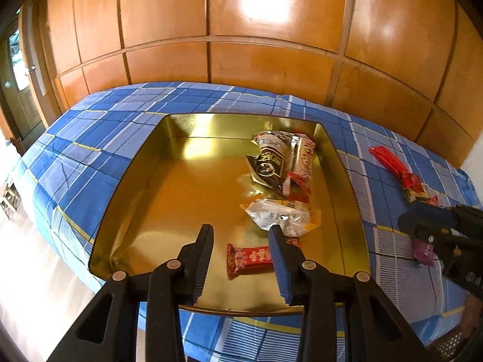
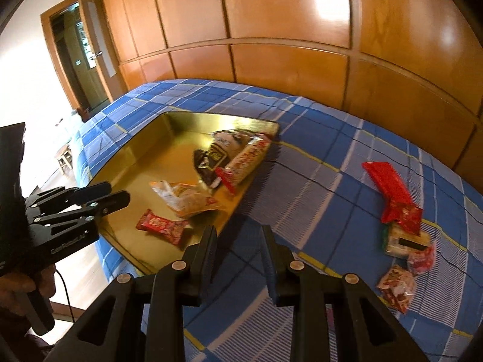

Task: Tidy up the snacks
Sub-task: 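Move both tools back toward the remaining snacks on the bedspread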

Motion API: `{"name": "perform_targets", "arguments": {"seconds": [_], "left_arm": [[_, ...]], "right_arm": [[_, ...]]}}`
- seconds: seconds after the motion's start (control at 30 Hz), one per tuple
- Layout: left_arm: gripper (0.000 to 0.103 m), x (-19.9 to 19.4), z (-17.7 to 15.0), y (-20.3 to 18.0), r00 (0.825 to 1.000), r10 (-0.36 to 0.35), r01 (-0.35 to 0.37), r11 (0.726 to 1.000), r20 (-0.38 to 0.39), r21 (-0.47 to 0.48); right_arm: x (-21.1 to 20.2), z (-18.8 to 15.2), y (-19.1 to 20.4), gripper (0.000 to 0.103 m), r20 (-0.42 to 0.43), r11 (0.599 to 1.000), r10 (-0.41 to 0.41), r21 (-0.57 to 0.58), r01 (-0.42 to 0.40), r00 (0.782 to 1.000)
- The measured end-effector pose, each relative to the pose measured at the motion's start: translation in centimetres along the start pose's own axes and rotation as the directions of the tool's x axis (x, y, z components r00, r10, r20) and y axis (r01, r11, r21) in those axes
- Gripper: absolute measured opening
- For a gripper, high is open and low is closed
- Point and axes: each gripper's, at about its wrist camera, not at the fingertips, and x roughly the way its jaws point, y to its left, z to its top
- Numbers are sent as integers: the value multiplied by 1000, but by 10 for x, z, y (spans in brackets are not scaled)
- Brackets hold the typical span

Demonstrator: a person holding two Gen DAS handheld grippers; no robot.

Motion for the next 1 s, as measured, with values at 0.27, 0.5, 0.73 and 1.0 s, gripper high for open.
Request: {"name": "perform_targets", "arguments": {"seconds": [0.27, 0.5, 0.73, 1.0], "left_arm": [[39, -1, 0, -20, 1000, -23, 23, 998, 0, 56], [39, -2, 1, -37, 999, -50, 50, 993, 1, 103], [39, -4, 2, -58, 997, -81, 81, 984, -5, 158], [39, -2, -1, -81, 994, -108, 110, 971, -24, 213]], "right_arm": [[-15, -3, -40, 29, 8, 996, -87, 37, 87, 996], [-34, -7, -85, 29, 12, 979, -188, 81, 187, 982], [-57, -13, -139, 31, 6, 945, -298, 142, 294, 954], [-73, -37, -217, 32, -45, 875, -423, 238, 421, 905]]}}
